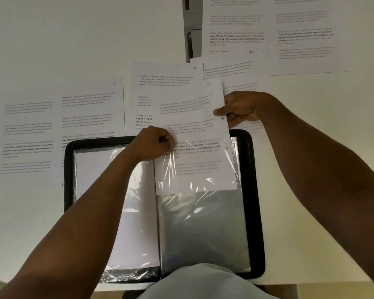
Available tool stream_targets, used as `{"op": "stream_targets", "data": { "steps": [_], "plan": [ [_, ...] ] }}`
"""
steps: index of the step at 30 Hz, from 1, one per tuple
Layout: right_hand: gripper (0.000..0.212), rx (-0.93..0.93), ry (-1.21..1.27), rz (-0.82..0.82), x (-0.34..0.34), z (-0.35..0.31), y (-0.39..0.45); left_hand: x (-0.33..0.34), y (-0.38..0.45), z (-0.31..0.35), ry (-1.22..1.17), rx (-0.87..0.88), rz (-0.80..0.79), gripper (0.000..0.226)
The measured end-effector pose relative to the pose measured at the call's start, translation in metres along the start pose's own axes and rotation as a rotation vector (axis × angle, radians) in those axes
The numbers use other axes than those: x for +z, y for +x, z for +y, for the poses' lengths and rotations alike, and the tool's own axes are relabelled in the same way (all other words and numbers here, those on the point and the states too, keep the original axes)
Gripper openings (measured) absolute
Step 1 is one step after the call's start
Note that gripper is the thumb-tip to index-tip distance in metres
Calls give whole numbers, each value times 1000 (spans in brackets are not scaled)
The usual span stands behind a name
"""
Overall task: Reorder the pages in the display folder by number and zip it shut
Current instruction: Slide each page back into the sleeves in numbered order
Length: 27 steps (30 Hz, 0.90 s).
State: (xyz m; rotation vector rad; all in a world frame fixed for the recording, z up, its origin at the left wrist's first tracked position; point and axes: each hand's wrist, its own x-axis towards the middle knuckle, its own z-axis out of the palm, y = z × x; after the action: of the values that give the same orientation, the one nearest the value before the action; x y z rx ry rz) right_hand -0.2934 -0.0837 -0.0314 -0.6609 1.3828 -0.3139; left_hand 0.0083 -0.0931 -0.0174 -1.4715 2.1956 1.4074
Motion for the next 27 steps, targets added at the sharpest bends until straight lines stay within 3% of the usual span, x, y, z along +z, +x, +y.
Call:
{"op": "stream_targets", "data": {
  "steps": [6,10,14,19,22,27],
  "plan": [
    [70,40,-182,-95,2,7,-10,-1,-4,0,15,2,31,10],
    [59,-154,109,90,7,12,-4,2,-4,3,1,2,29,11],
    [73,-15,-188,-35,5,7,-9,1,-4,4,16,8,14,11],
    [28,-224,-242,151,14,-2,-2,2,-2,4,30,13,0,14],
    [16,-78,-588,-63,18,-9,-2,2,0,4,44,17,0,15],
    [19,-74,-639,-126,31,-15,0,2,1,3,64,33,4,14]
  ]
}}
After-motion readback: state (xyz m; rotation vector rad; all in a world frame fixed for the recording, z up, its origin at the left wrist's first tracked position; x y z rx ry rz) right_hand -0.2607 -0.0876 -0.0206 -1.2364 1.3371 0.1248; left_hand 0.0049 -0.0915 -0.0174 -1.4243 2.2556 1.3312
